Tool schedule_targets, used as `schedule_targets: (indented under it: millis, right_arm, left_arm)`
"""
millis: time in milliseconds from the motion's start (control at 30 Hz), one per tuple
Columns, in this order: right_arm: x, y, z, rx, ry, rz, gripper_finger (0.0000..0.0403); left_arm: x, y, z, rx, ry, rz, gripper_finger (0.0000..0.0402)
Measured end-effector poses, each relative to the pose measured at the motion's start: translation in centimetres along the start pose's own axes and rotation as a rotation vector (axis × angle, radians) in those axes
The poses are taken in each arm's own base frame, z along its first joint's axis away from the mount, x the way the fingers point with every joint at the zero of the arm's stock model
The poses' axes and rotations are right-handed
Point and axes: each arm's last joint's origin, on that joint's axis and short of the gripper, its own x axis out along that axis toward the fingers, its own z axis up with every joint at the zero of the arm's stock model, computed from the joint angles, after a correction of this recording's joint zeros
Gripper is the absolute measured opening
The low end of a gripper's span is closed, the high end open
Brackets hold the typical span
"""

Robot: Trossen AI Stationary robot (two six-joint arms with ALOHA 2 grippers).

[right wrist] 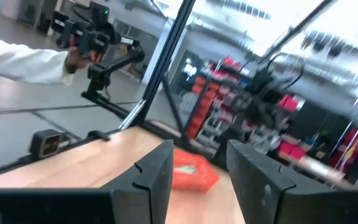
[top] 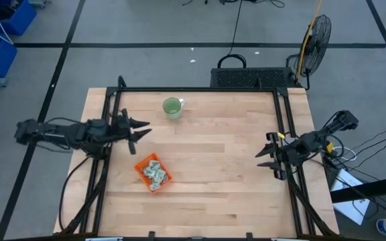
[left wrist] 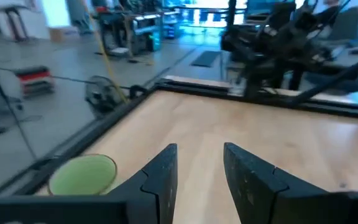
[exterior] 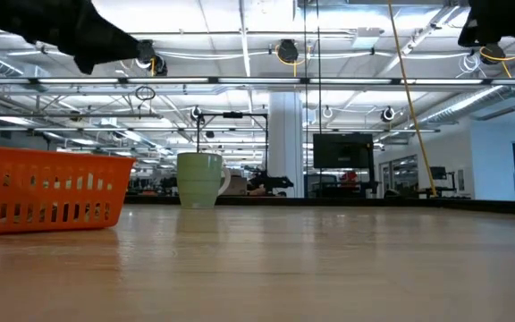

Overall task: Pick and place Stevia / Truvia into bins
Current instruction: Return to Home Position

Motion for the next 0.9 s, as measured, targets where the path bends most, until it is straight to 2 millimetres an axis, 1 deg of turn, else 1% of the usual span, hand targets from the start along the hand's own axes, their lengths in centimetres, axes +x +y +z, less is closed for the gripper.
schedule_targets:
  millis: [100, 200, 367, 433, 533, 633, 767, 900]
  right_arm:
    - [0.0, 0.1, -0.3, 0.065, 0.028, 0.013, 0.0144]
    - [0.0, 0.1, -0.3, 0.069, 0.033, 0.011, 0.0144]
    - [-0.1, 0.1, -0.3, 0.068, 0.032, 0.011, 0.0144]
    - [-0.1, 0.2, -0.4, 0.071, 0.048, 0.018, 0.0144]
    - [-0.1, 0.2, -0.5, 0.096, 0.06, 0.017, 0.0144]
    - [-0.1, 0.0, -0.5, 0.11, 0.066, -0.038, 0.0144]
    - [-0.1, -0.4, -0.6, 0.137, 0.114, -0.167, 0.0144]
    - [-0.2, -0.5, -0.7, 0.152, 0.127, -0.205, 0.0144]
  left_arm:
    - [-0.4, 0.7, -0.6, -0.032, 0.007, -0.027, 0.0136]
    - [-0.4, 1.0, -2.2, -0.006, 0.025, -0.012, 0.0136]
    - [-0.8, 1.7, -4.0, -0.018, -0.054, 0.054, 0.0136]
    - [-0.9, 1.8, -4.8, -0.043, -0.095, 0.028, 0.0136]
    - [-0.9, 1.7, -6.6, -0.051, -0.136, -0.036, 0.0136]
    - [-0.9, 1.8, -7.9, -0.048, -0.167, -0.049, 0.0136]
    - [-0.9, 1.7, -8.3, -0.048, -0.132, -0.061, 0.0136]
    - [-0.8, 1.7, -8.8, -0.052, -0.082, -0.072, 0.0136]
